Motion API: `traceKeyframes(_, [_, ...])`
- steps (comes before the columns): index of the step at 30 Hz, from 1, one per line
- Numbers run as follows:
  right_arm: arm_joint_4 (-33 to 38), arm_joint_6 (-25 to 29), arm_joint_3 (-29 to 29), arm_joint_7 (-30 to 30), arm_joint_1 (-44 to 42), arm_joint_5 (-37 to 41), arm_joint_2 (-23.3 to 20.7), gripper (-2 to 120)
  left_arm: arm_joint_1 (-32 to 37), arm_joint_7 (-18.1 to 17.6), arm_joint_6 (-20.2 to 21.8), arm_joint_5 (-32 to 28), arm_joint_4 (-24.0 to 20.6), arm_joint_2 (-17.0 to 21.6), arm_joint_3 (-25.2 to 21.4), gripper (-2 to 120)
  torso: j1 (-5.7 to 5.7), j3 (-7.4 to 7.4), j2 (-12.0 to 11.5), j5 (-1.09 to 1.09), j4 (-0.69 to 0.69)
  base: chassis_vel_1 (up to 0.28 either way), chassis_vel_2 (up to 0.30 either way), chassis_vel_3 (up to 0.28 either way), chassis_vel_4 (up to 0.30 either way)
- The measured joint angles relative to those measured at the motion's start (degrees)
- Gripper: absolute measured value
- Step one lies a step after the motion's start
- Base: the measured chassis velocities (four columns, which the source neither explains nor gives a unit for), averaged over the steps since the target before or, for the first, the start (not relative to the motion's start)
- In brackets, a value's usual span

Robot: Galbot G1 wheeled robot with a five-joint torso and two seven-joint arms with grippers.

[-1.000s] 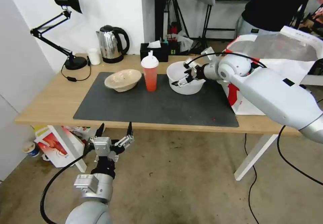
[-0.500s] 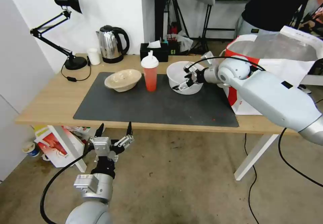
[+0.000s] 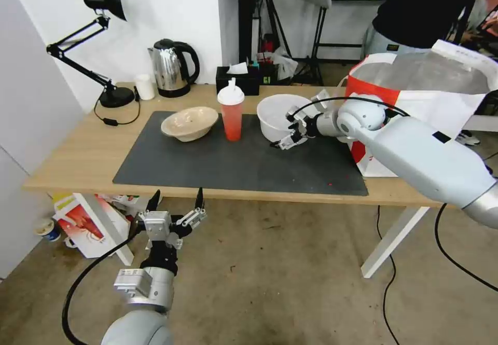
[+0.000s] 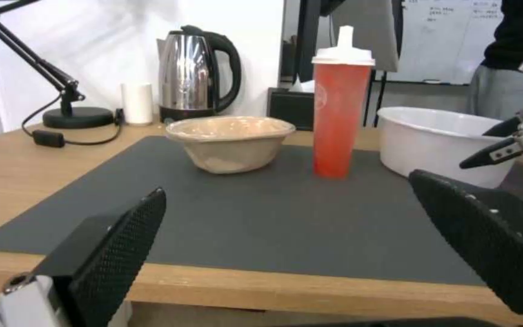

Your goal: Pick up the trash from the table and place it into the takeout bag.

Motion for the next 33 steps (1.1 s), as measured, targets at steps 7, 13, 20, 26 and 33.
traceKeyframes(7, [-0.71,0.0,0.19,0.53,0.0,0.06,0.24,100,0.01,0.0,0.0,-0.03,0.0,0.0,0.1,100,0.0,0.0,0.0,0.0,0.0,0.0,0.0,0.0,0.0])
traceKeyframes(13, [-1.86,0.0,0.52,0.94,0.1,0.42,0.72,100,0.15,0.0,-0.07,-0.04,-0.06,-0.05,0.09,100,0.0,0.0,0.0,0.0,-0.01,0.0,0.0,0.0,0.0])
traceKeyframes(20, [-3.52,0.01,1.32,1.19,0.14,0.59,1.63,100,0.27,0.0,-0.15,0.0,-0.08,-0.17,0.17,100,0.0,0.0,0.0,0.0,-0.01,0.0,0.0,0.0,0.0])
traceKeyframes(26, [-4.36,0.01,1.4,1.32,0.05,0.61,2.24,100,0.29,-0.03,-0.18,0.01,-0.1,-0.23,0.19,100,0.0,0.0,0.0,0.0,0.0,0.0,0.0,0.0,0.0])
traceKeyframes(33, [-6.05,0.04,1.46,1.56,0.05,1.23,3.38,81,0.3,-0.07,-0.26,0.0,-0.11,-0.26,0.26,100,0.0,0.0,0.0,0.0,0.01,0.0,0.0,0.0,0.0])
